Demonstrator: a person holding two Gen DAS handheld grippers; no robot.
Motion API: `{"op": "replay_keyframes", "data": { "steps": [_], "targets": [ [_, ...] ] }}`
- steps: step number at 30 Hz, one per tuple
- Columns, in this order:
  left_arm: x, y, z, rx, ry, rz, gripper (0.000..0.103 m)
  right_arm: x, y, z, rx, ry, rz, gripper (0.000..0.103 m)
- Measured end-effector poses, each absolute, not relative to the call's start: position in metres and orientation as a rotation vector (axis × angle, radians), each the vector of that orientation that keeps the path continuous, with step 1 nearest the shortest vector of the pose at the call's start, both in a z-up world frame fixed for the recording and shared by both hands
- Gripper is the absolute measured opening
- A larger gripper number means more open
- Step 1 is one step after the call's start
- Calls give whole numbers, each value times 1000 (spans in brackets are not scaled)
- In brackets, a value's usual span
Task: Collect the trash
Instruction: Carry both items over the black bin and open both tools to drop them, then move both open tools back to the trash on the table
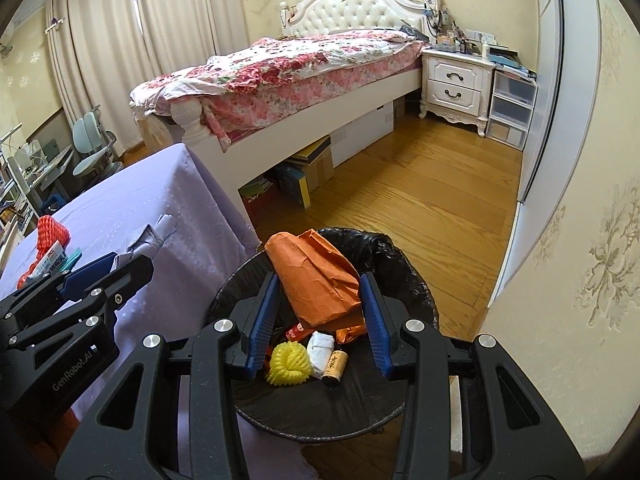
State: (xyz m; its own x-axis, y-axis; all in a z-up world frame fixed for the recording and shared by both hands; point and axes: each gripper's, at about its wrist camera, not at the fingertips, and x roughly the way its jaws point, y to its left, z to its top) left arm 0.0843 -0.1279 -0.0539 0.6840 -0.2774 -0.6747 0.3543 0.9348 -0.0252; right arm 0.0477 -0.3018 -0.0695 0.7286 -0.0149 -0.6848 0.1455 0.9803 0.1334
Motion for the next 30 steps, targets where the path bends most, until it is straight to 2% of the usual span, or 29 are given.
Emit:
{"op": "replay_keyframes", "data": {
  "steps": [8, 11, 12, 13, 16, 21, 24, 30],
  "targets": [
    [85, -142, -53, 142, 734, -353, 40, 50, -311, -74, 204, 756, -96, 41],
    [85, -142, -53, 137, 737, -341, 57, 50, -313, -74, 206, 753, -109, 44],
    [84, -140, -52, 131, 734, -336, 63, 50, -315, -74, 215, 749, -113, 53],
    [83, -140, -52, 127, 734, -333, 64, 49, -315, -73, 218, 746, -116, 57],
    [83, -136, -51, 120, 737, -319, 71, 49, -316, -73, 215, 745, -127, 57],
    [81, -128, -47, 110, 727, -293, 75, 48, -317, -71, 223, 744, -135, 58],
    [82, -123, -45, 107, 725, -278, 77, 48, -315, -69, 220, 742, -135, 62],
    [78, -102, -40, 109, 710, -227, 78, 46, -304, -64, 208, 736, -115, 66]
  ]
}}
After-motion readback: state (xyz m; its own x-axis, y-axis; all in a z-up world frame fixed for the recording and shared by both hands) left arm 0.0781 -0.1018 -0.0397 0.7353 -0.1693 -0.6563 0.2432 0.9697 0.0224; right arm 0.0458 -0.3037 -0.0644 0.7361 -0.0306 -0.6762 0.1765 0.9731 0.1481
